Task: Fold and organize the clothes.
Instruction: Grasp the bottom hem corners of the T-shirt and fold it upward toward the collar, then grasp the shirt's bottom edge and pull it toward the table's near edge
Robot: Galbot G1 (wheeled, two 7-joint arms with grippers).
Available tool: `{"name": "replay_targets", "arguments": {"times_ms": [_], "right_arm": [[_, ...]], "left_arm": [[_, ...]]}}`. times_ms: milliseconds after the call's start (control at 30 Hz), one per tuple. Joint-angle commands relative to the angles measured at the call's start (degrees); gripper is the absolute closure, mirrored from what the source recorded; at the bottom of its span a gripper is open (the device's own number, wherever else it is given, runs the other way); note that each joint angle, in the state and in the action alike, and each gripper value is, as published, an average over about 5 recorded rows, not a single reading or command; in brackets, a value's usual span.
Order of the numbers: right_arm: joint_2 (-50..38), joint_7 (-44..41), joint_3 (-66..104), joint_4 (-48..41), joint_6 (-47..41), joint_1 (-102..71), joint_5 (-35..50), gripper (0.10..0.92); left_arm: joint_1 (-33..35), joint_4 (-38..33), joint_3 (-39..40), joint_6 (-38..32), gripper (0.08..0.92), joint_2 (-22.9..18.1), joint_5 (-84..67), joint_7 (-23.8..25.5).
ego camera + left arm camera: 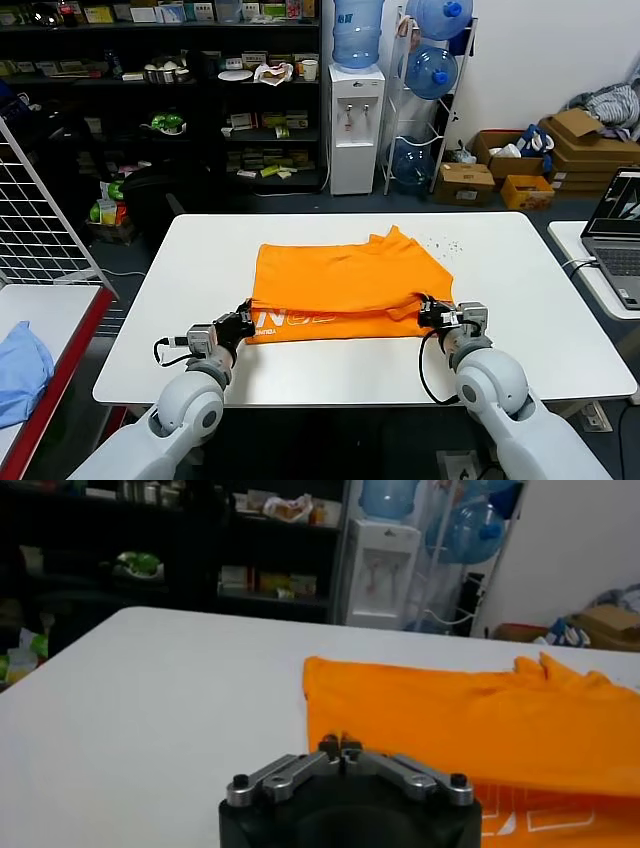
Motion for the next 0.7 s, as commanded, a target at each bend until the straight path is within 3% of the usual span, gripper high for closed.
{"name": "replay_targets", "arguments": {"times_ms": [33, 333, 700], "right_arm": [[-0.96, -0.90, -2.42, -2.92, -1.19, 5.45, 1.57, 0.774], [-1.12, -7.37, 0.77, -2.17, 3.38, 2.08, -3.48, 0.514], [-5.93, -15.35, 11.00, -0.41, 12.18, -12.07, -7.54, 0.211]], "left_arm": [[-5.74, 3.94, 1.54, 0.86, 0.886, -0.35, -0.99, -0.01], [-3.85, 1.78, 0.57, 1.81, 0.644, 0.33, -1.80, -0.47], [7.74, -4.27, -2.68, 2.26, 0.323, 2.73, -2.68, -0.69]]}}
